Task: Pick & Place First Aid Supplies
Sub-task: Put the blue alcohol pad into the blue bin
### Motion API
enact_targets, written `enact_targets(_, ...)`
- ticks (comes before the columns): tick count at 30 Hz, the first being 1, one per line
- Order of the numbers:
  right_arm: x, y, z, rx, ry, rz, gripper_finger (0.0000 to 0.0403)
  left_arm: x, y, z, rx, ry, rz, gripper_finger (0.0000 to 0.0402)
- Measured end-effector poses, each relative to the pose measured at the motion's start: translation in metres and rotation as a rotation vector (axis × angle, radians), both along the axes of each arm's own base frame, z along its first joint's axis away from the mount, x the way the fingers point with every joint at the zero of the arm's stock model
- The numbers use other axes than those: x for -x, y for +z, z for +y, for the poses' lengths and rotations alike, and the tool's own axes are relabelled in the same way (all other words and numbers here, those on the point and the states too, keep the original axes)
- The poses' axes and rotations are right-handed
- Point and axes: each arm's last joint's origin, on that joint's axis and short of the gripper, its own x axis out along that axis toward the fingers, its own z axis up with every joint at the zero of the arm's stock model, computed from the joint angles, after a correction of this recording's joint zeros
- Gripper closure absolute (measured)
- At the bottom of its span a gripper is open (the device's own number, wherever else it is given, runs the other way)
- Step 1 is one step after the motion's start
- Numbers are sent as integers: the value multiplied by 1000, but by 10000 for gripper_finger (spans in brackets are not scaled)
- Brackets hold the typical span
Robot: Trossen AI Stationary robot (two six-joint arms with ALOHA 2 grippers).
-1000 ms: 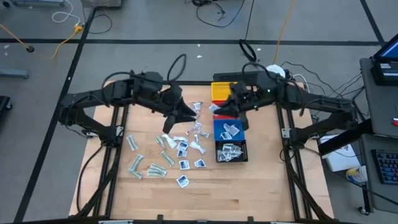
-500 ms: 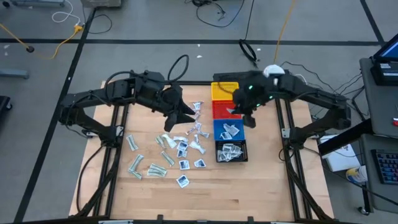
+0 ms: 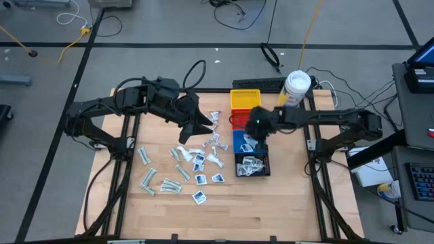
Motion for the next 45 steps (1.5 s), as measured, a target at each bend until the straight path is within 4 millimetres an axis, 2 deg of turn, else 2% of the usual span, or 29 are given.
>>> enact_targets(6,8,-44,6,23,41,-22,403,0,0,0,1,1,2,215)
enact_targets(11,13,-61,5,115,45,-18,386,0,0,0,10,4,4,215)
enact_targets(15,12,-59,4,103,22,-30,333,0,0,0,22,11,9,215)
enact_targets(19,8,-53,3,93,-9,-54,254,2,-4,0,30,17,49,215)
enact_targets(22,5,-47,2,103,-50,-72,199,6,-11,0,65,46,141,215)
enact_targets(25,4,-37,2,90,-71,-120,159,7,-23,-1,65,72,263,215)
enact_targets(28,3,-26,2,100,-74,-188,136,8,-36,-5,30,80,384,215)
enact_targets(33,4,0,2,114,-88,-381,125,3,-53,-12,-82,47,523,215)
enact_targets(35,7,14,4,60,-99,-480,124,3,-58,-13,-103,35,560,215)
enact_targets(39,8,61,7,-47,-151,-654,124,-2,-64,-13,-119,21,587,215)
enact_targets(45,4,136,20,-78,-104,-874,124,-7,-74,-15,-122,9,653,215)
